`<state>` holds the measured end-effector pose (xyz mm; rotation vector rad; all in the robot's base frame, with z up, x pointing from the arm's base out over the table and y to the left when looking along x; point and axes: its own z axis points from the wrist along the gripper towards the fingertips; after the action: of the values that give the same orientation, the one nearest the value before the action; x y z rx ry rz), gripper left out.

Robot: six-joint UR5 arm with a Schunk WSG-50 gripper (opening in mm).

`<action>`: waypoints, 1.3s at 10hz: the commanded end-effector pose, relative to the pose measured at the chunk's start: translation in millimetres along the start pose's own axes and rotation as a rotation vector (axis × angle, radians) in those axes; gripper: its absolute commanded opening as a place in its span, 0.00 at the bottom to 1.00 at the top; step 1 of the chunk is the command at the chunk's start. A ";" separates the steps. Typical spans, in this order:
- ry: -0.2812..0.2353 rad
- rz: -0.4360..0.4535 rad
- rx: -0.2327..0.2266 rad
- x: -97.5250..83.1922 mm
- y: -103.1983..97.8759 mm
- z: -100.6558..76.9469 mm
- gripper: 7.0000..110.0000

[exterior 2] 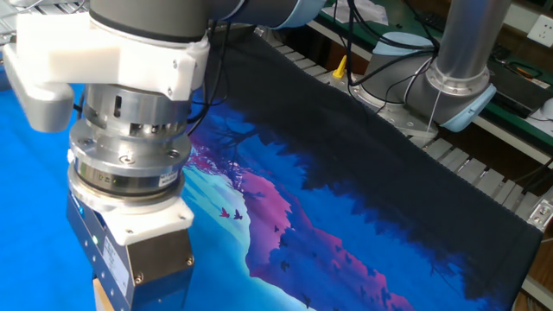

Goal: Hold a small block with the gripper and sweep it from left to right on the table

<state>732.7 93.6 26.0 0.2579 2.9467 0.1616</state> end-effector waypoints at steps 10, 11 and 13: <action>0.097 -0.076 0.038 8.6 -44.9 -43.8 0.15; 0.104 -0.089 0.063 10.2 -53.1 -46.4 0.15; 0.059 -0.103 0.069 -1.2 -53.4 -48.2 0.15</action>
<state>712.9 47.3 61.9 0.1397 3.0345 0.0748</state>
